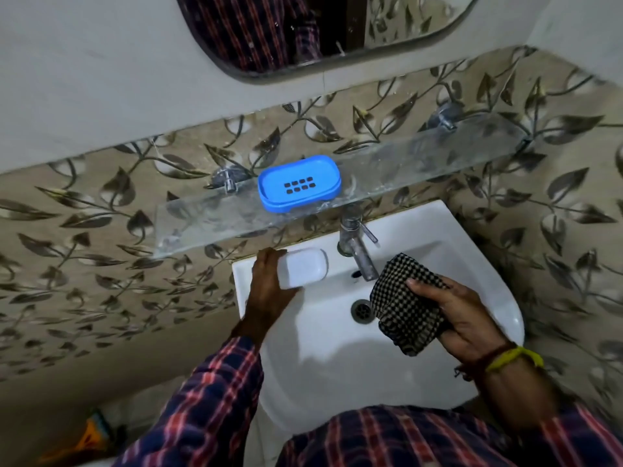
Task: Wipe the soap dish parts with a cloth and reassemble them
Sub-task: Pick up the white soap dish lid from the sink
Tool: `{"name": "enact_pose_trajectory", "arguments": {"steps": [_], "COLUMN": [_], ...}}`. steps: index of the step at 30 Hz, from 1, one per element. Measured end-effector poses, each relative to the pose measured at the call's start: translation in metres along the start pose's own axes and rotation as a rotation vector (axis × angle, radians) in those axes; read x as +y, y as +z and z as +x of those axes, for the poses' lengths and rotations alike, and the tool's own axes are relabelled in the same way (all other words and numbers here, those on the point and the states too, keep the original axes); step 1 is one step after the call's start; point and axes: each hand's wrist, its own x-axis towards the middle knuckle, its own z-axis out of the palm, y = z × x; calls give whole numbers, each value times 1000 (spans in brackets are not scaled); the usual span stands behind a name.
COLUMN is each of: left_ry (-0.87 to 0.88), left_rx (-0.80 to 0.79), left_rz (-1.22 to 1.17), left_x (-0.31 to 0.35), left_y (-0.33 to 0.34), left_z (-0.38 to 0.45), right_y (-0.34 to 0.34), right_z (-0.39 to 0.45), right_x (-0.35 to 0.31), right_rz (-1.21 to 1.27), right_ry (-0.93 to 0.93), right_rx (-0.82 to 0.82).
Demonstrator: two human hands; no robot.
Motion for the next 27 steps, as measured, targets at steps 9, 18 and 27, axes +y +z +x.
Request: {"name": "enact_pose_trajectory", "arguments": {"steps": [9,18,27], "left_ry": [633,6,102], "left_rx": [-93,-97,-256], "left_rz": [447,-314,-640], "left_x": [58,92,150], "left_y": [20,-23,-14], "left_z": [-68,-68,-71], "right_y": [5,-10,32], "right_z": [0,-1,-17], "right_x": [6,-2,-2], "right_rz": [-203,-425,-606], "right_ry": [-344,-486,-415], "right_rx": [170,40,-259]}}
